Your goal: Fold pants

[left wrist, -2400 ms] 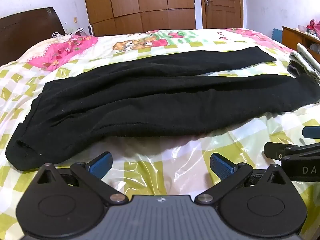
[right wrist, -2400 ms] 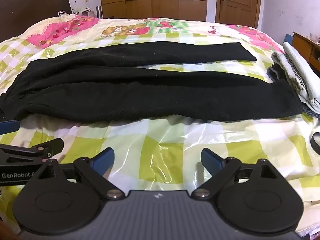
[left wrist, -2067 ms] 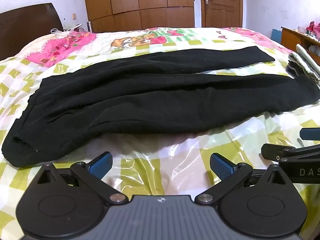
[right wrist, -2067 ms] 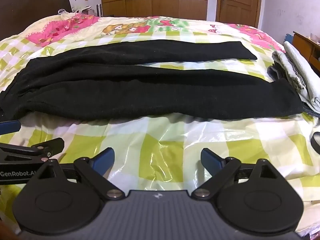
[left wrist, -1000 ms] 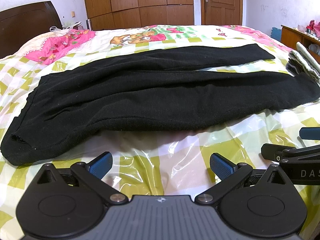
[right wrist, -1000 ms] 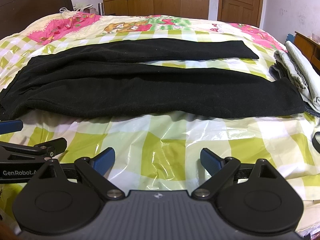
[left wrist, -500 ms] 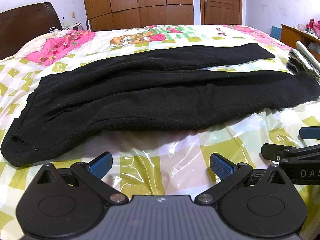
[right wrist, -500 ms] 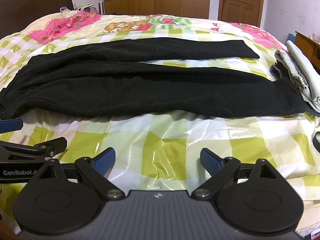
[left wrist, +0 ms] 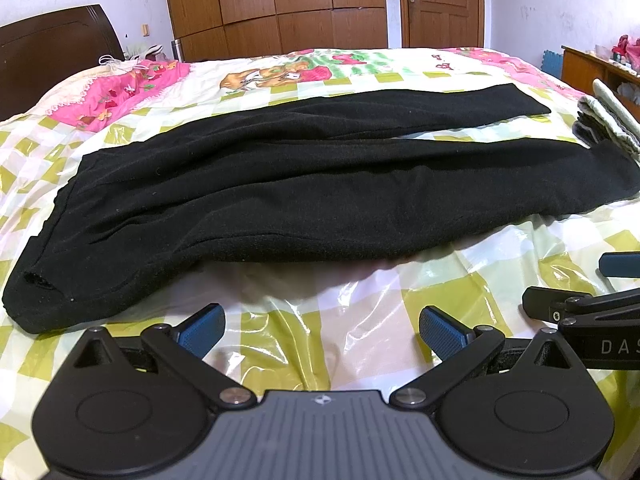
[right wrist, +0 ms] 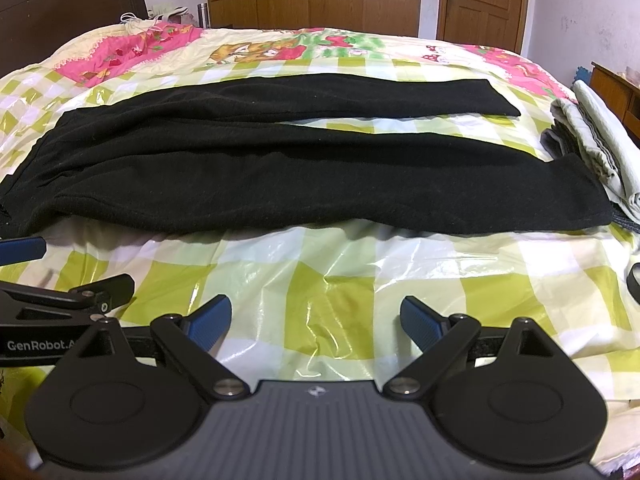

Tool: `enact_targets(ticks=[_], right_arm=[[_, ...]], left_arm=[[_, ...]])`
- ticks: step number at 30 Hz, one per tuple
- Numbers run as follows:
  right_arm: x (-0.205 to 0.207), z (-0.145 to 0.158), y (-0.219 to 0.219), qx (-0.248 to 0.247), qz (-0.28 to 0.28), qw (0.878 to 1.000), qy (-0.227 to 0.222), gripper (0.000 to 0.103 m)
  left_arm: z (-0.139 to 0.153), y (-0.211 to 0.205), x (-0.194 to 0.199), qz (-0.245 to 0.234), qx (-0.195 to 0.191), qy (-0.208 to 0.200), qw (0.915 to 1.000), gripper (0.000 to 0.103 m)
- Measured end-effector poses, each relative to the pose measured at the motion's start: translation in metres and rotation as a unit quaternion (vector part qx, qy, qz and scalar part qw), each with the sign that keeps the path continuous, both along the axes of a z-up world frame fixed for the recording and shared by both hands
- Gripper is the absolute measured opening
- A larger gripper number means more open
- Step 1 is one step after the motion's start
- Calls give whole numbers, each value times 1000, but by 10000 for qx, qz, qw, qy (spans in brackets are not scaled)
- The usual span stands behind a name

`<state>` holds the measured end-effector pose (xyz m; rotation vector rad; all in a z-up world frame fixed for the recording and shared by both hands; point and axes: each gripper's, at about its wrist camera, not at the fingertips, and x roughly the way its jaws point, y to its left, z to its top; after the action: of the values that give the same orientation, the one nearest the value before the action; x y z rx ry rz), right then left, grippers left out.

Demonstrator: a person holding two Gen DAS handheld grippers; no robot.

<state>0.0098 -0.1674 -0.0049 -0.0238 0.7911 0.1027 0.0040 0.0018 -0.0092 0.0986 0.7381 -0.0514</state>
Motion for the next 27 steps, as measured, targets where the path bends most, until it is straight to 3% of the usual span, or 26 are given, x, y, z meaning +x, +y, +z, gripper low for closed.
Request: enact_targets(ticks=[27], right_arm=[[2, 4, 8, -41, 97, 9999, -4, 86]], left_arm=[[0, 9, 1, 54, -48, -38, 10000, 103]])
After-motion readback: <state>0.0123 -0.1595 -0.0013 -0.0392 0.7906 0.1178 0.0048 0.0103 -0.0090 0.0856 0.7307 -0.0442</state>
